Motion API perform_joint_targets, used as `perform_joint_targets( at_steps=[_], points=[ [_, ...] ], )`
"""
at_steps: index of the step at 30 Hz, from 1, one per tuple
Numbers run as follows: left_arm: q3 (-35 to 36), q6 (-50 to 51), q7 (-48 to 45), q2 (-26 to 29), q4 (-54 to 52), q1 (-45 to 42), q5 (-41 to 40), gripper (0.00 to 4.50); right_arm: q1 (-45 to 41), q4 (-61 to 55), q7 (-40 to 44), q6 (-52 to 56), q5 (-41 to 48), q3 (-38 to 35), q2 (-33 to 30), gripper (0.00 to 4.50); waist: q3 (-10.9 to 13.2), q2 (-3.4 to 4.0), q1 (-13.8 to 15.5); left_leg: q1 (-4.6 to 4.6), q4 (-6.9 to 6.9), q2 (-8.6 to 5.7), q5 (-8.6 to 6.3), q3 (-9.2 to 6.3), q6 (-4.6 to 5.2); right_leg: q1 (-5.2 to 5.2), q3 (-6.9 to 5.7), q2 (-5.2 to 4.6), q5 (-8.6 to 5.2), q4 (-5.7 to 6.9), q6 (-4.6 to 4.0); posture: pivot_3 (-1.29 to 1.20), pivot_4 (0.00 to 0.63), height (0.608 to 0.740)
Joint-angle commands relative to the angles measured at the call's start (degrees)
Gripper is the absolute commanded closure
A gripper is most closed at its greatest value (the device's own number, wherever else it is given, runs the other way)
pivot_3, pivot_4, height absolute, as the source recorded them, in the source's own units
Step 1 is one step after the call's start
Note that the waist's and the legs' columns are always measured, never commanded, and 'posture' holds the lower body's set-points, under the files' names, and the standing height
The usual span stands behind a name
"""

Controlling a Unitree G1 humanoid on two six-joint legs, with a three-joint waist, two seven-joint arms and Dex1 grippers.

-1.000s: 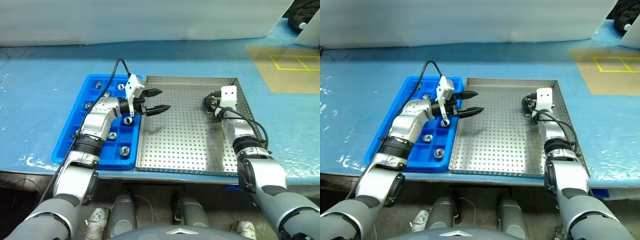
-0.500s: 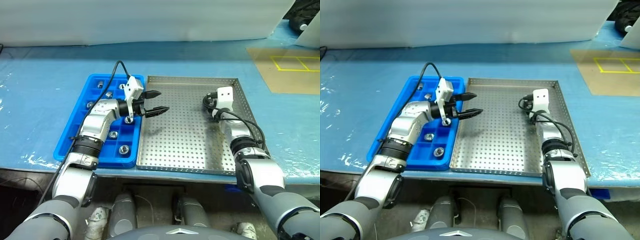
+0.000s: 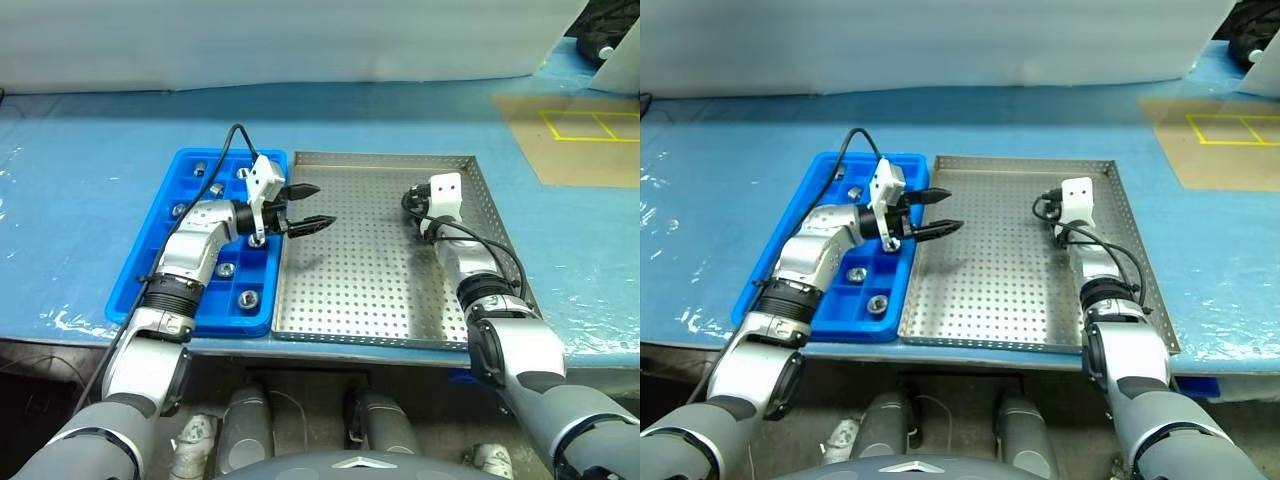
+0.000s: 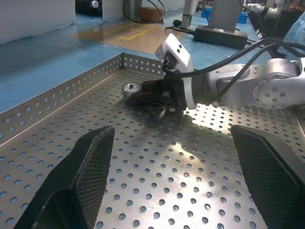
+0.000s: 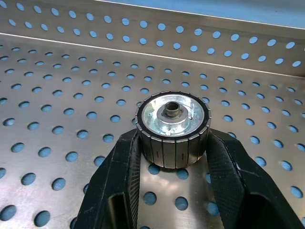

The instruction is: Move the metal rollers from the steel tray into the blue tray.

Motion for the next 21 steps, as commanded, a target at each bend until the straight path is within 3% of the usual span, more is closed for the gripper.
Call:
perform_joint_targets(
  at_steps=[1,6,16,21],
  points=[
    [0.5,1.0,-0.7,1.3,-4.1,0.4,-0.9,0.37,-0.9,-4.1,0.0,0.0,-0.1,0.5,-0.2,2.87,0.0,0.01,0.0,-0.05,-0.01,0.00,0.01,0.00,0.00,-0.07,0.00,0.00,0.00,0.00,0.00,-0.18,0.150,0.740],
    [1.0,2.2,-1.8,3.0,-5.9,0.5,-1.5,0.37,-0.2,-11.6,4.0,2.1,0.8,1.2,0.1,2.87,0.0,0.01,0.1,-0.50,-0.01,-0.02,0.02,0.02,0.01,-0.59,0.02,0.01,0.00,0.11,0.00,-0.17,0.150,0.740],
    [1.2,2.9,-3.1,5.8,-7.4,1.3,-1.6,0.37,2.2,-25.0,6.3,7.6,0.7,3.5,1.9,2.87,0.0,0.01,0.1,-0.53,-0.06,-0.02,0.02,0.02,-0.02,-0.65,0.01,0.01,0.00,0.11,0.00,-0.17,0.150,0.740],
    [3.0,5.3,-6.4,11.9,-12.2,3.6,-2.9,0.37,3.5,-33.7,14.6,12.4,3.1,6.5,2.5,2.87,0.0,0.01,-0.2,-0.51,-0.18,-0.01,0.06,0.01,-0.09,-0.69,0.03,0.03,0.00,0.09,0.00,-0.14,0.150,0.740]
  ],
)
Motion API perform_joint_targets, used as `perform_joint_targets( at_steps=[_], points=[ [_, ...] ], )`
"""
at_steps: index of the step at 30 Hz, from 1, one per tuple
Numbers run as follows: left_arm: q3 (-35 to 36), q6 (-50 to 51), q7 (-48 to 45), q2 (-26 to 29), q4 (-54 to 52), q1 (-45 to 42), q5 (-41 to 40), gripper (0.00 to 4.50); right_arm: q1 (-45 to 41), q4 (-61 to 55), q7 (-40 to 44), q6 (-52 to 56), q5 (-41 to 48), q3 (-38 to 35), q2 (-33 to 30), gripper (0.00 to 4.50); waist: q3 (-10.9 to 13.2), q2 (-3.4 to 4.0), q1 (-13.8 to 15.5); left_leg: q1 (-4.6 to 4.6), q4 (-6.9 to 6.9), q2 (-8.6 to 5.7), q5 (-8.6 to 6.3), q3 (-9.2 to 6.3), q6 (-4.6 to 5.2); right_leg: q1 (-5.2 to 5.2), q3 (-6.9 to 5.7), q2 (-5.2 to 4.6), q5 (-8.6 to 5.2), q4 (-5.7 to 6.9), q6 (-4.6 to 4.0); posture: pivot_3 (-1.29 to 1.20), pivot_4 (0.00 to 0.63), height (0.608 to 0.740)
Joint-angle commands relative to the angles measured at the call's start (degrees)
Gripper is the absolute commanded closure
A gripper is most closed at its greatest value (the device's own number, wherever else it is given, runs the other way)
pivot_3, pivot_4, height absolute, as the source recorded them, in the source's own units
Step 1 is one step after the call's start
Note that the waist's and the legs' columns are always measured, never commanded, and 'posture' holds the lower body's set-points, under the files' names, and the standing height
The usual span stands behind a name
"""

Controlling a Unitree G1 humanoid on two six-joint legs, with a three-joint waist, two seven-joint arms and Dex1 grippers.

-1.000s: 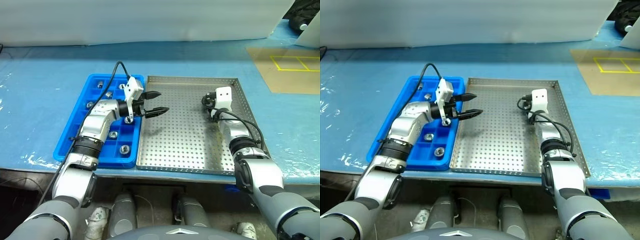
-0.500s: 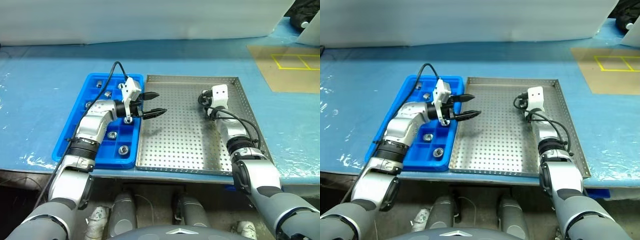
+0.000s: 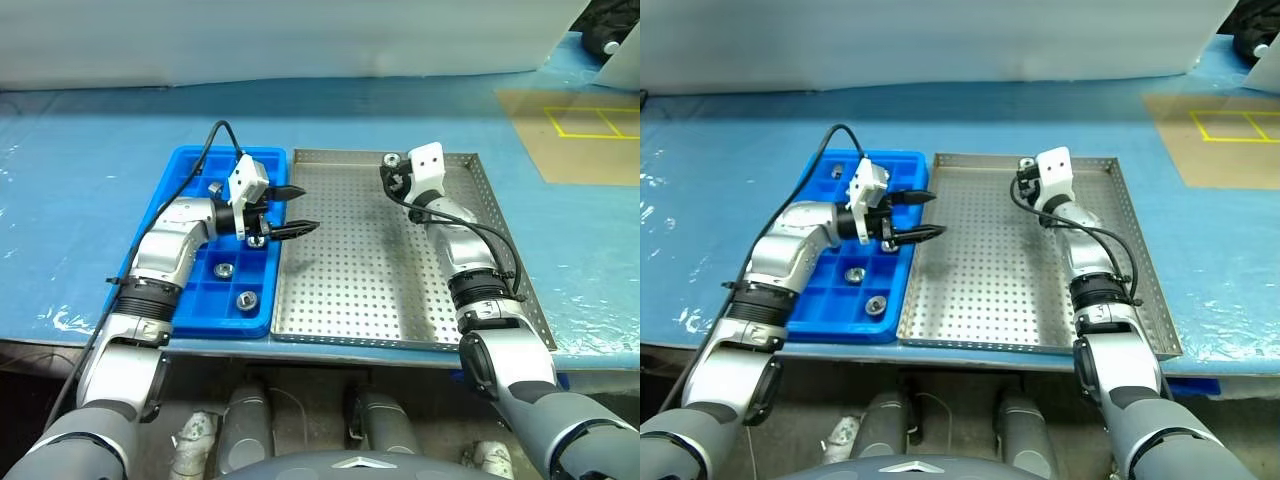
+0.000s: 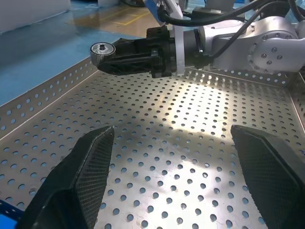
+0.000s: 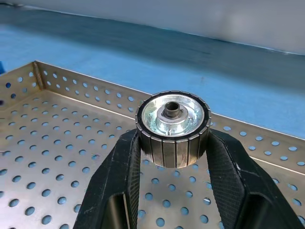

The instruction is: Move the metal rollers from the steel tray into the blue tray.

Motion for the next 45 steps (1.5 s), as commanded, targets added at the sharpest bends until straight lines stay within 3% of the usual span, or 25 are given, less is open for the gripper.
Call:
perform_joint_targets(
  at_steps=[1,7,15,20,31,45],
  points=[
    [3.5,2.2,-3.2,6.3,-6.1,1.5,-2.8,0.37,0.5,-9.9,8.1,3.6,3.4,2.8,0.3,2.87,0.0,-0.01,-0.3,0.02,-0.09,-0.01,0.03,0.00,-0.04,-0.02,0.00,0.01,0.00,-0.01,0.00,-0.12,0.150,0.740],
    [9.9,8.0,-4.5,16.7,-12.8,5.6,-7.4,0.37,-0.4,-13.7,17.8,7.0,4.8,7.4,1.6,2.87,0.0,-0.02,0.0,0.07,-0.41,0.06,0.18,-0.06,-0.29,-0.10,-0.11,0.12,-0.12,0.01,-0.20,0.00,0.150,0.740],
    [20.6,15.8,1.3,22.4,-26.5,19.6,-13.3,0.37,-5.4,-10.6,28.3,7.2,6.7,12.7,8.7,2.87,0.1,-0.03,1.5,0.05,-0.46,0.06,0.26,-0.11,-0.46,-0.14,-0.15,0.07,-0.14,0.00,-0.22,0.19,0.150,0.740],
    [28.3,19.0,6.6,22.5,-34.2,30.1,-16.0,0.37,-8.8,-3.2,31.6,3.8,5.2,15.4,14.5,2.87,0.1,-0.06,3.6,0.06,-0.72,0.12,0.26,-0.17,-0.47,-0.16,-0.28,0.08,-0.26,-0.02,-0.40,0.30,0.150,0.740],
    [37.8,20.2,13.5,21.3,-40.4,41.4,-19.4,0.37,-12.4,6.3,34.0,-1.8,2.8,18.2,22.6,2.87,0.1,-0.11,6.8,0.09,-0.89,0.39,0.37,-0.31,-0.65,-0.15,-0.36,0.06,-0.30,-0.05,-0.42,0.35,0.150,0.740],
    [35.5,18.8,16.2,18.4,-43.0,45.1,-20.5,0.37,-4.4,1.8,37.7,2.3,1.0,27.6,27.3,2.87,0.1,-0.19,6.9,0.13,-0.94,0.43,0.41,-0.54,-0.72,-0.16,-0.34,0.11,-0.30,-0.02,-0.40,0.37,0.150,0.740]
  ],
)
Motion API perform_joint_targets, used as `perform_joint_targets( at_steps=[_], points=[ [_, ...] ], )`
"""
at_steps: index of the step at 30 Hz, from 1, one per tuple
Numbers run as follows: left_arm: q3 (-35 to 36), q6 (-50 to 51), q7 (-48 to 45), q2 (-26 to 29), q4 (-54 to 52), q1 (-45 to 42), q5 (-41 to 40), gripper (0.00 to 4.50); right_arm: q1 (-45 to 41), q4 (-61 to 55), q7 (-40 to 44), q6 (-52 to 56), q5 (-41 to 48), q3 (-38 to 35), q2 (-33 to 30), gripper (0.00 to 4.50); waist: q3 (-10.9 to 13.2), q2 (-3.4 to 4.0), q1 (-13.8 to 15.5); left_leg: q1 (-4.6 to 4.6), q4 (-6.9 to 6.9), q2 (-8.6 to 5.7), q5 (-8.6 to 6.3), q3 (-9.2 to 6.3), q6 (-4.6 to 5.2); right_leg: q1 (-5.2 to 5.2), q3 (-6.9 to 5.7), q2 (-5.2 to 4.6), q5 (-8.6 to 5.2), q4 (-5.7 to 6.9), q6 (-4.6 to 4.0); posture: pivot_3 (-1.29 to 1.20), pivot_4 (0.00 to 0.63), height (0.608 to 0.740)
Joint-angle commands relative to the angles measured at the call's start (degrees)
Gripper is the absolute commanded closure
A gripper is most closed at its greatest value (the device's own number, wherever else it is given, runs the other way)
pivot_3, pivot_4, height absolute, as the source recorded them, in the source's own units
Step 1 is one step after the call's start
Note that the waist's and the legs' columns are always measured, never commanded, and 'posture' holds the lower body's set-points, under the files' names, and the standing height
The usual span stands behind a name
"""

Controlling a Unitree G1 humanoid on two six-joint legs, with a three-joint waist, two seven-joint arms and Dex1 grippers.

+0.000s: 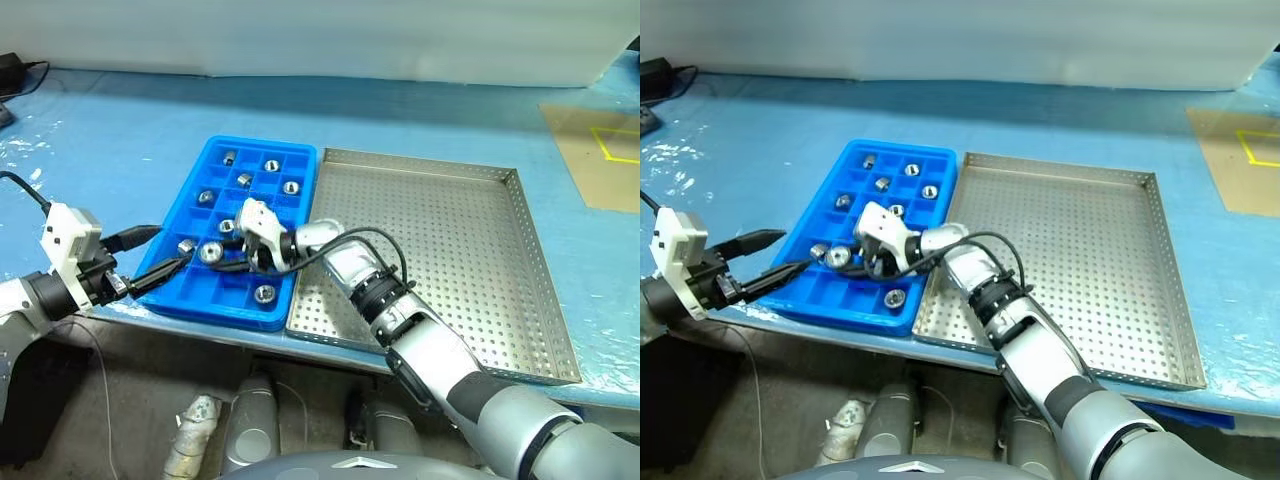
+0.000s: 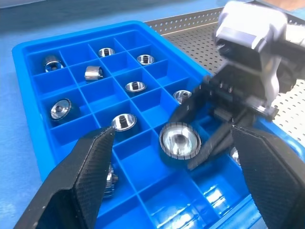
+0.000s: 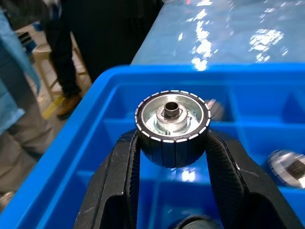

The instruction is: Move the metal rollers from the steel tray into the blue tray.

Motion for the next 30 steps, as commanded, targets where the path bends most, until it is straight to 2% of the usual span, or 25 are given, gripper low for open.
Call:
perform_joint_targets(
  at_steps=[1,11,18,24,30],
  points=[
    [0.0,-1.0,1.2,-0.6,-2.9,0.7,-1.0,0.37,1.9,-2.9,-0.8,0.3,0.2,2.0,6.3,2.87,0.0,-0.01,0.0,0.01,0.00,0.02,0.01,-0.03,-0.02,0.00,0.00,0.01,0.00,0.01,0.00,0.37,0.150,0.740],
    [0.0,-1.0,2.1,0.0,-1.5,-0.3,-1.2,0.37,-1.3,-1.3,-6.0,-0.4,2.3,1.8,10.6,2.87,0.0,-0.01,0.2,0.06,0.00,-0.01,0.04,-0.19,-0.07,0.01,0.04,0.00,-0.01,0.06,0.00,0.37,0.150,0.740],
    [-1.5,-1.5,2.3,-0.2,0.4,-2.6,-0.6,0.37,-1.4,-5.6,-4.8,3.8,6.0,3.3,13.5,2.87,0.0,-0.02,0.1,0.06,0.00,-0.01,0.09,-0.19,-0.15,0.01,0.03,0.03,0.00,0.07,0.00,0.35,0.150,0.740],
    [-2.5,-1.9,2.1,-0.1,1.8,-3.6,-0.4,0.37,-1.2,-9.3,-3.6,7.2,8.8,5.9,13.5,2.87,0.0,-0.03,0.1,0.08,0.00,0.01,0.11,-0.25,-0.19,0.01,0.03,0.11,0.00,0.10,0.00,0.35,0.150,0.740],
    [-3.7,-2.1,2.0,0.0,2.4,-4.3,-0.1,0.37,-1.0,-7.2,-4.9,5.0,8.1,8.6,14.6,2.87,0.0,-0.04,0.1,0.09,0.00,0.01,0.13,-0.29,-0.23,0.02,0.03,0.10,0.00,0.13,0.01,0.35,0.150,0.740]
  ],
)
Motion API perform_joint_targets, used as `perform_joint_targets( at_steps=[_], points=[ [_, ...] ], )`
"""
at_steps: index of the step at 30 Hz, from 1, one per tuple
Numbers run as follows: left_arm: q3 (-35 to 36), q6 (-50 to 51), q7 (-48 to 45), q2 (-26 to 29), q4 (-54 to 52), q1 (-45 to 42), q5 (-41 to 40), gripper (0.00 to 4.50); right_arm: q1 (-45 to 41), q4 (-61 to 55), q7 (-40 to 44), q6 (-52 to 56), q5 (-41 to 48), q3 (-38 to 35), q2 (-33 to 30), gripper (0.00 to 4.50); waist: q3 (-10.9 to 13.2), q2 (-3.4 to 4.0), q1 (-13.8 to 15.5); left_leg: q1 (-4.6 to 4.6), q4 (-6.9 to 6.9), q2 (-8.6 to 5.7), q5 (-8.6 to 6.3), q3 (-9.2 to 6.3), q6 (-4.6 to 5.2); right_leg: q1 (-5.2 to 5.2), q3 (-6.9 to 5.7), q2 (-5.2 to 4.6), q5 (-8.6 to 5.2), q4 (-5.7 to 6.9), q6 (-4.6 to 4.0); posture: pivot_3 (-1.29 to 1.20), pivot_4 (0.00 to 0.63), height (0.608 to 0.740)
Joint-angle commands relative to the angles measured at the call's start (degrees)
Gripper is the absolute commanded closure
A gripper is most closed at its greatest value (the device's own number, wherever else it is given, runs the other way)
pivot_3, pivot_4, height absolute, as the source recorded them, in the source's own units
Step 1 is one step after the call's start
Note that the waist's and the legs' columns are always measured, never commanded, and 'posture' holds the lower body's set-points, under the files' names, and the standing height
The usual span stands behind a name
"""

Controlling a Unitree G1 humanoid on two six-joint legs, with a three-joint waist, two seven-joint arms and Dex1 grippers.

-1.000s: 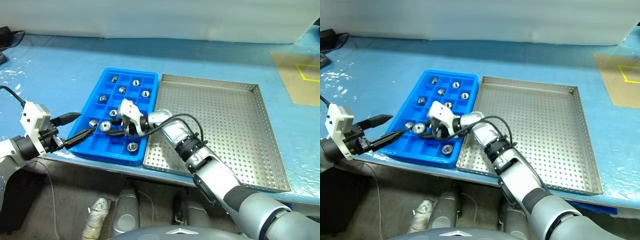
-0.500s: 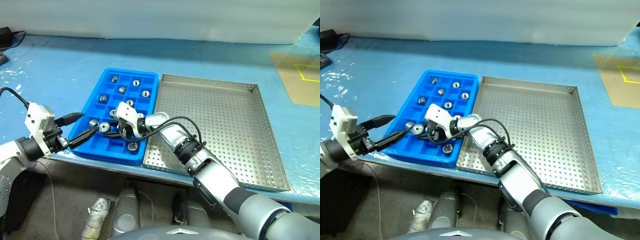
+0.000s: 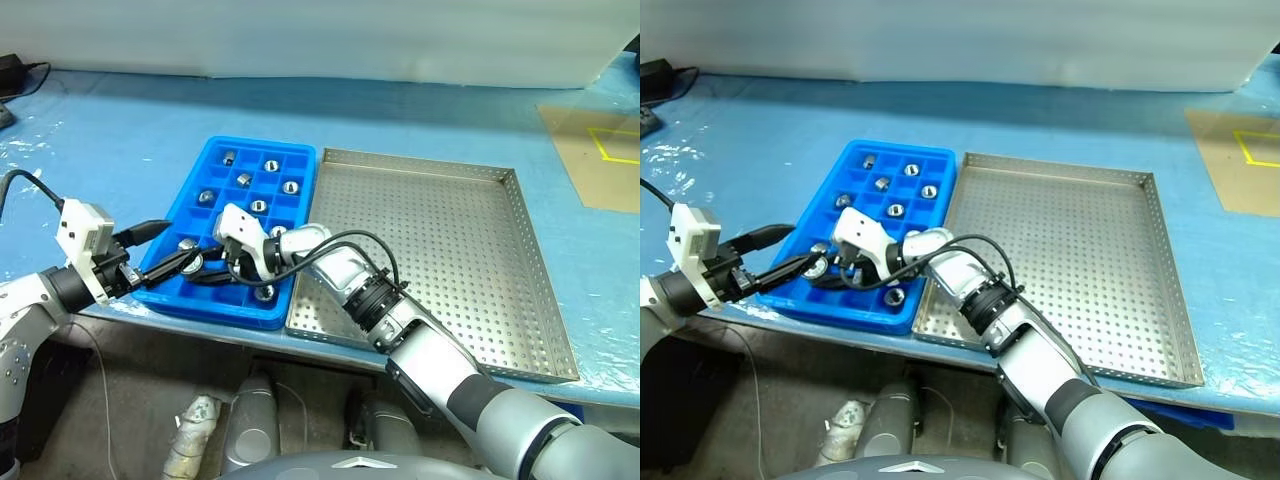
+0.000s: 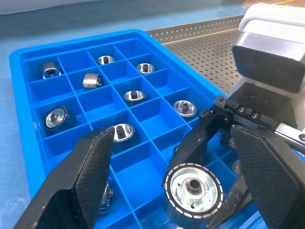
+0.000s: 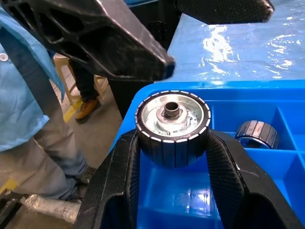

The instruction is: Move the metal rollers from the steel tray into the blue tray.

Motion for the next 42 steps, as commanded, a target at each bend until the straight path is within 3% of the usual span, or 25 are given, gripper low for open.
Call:
perform_joint_targets(
  at_steps=[1,8,16,22,29,32,36,42],
  points=[
    [0.0,-1.2,-0.1,0.8,-0.2,-0.8,-0.1,0.37,-1.4,0.4,-1.3,-2.5,0.4,1.1,14.5,2.87,0.0,0.00,0.0,0.00,0.00,0.00,0.00,-0.01,-0.01,0.00,0.00,0.00,0.00,0.01,0.00,0.35,0.150,0.740],
    [-0.8,-1.5,-0.2,1.0,0.3,-1.3,0.1,0.37,-1.5,1.3,-1.4,-3.5,1.3,1.8,15.1,2.87,0.0,-0.02,0.0,0.00,0.00,-0.03,0.04,-0.02,-0.06,0.00,-0.01,0.01,0.00,0.04,0.00,0.35,0.150,0.740],
    [-1.7,-2.0,-0.4,1.2,1.5,-2.3,0.4,0.37,-1.8,1.4,-2.2,-2.8,1.7,2.6,15.0,0.30,0.0,-0.04,-0.1,0.01,0.01,-0.06,0.04,-0.04,-0.07,0.00,-0.01,0.01,0.00,0.06,0.00,0.33,0.150,0.740],
    [-3.2,-2.4,-1.1,1.5,2.7,-4.1,0.6,0.37,-4.4,2.9,-4.6,-4.8,2.0,-0.7,12.8,0.30,0.0,-0.05,-0.1,0.02,0.02,-0.08,0.06,-0.04,-0.09,0.02,-0.02,0.01,0.01,0.09,0.00,0.30,0.150,0.740],
    [-10.7,-3.9,-2.2,-0.9,6.7,-11.3,2.1,0.37,-5.5,-9.8,-1.8,2.2,8.5,-12.6,-1.4,0.30,-0.1,-0.11,-0.1,0.03,0.11,-0.12,0.21,-0.04,-0.34,0.07,-0.04,0.05,0.02,0.17,0.00,0.19,0.150,0.740],
    [-14.1,-5.5,-3.3,-2.1,10.0,-15.0,3.3,0.37,-1.9,-16.5,0.1,6.7,8.6,-15.0,-8.3,0.30,-0.1,-0.10,-0.1,0.17,0.11,-0.23,0.22,-0.04,-0.36,0.27,-0.02,0.03,0.08,0.15,0.11,0.15,0.150,0.740],
    [-20.9,-8.7,-7.0,-5.1,18.5,-23.7,6.0,0.37,8.8,-28.7,2.3,14.4,8.2,-18.9,-24.8,0.30,-0.1,-0.11,0.1,0.27,0.17,-0.49,0.22,0.14,-0.36,0.56,0.05,-0.06,0.18,0.09,0.52,0.05,0.150,0.740],
    [-26.2,-12.4,-12.3,-9.6,29.0,-32.9,9.5,0.37,18.3,-37.0,-4.8,19.4,7.9,-26.2,-33.4,0.30,-0.1,-0.13,-2.7,0.39,0.40,-0.40,0.21,0.16,-0.33,0.62,0.12,0.12,0.26,0.17,0.52,-0.10,0.150,0.740]
  ],
)
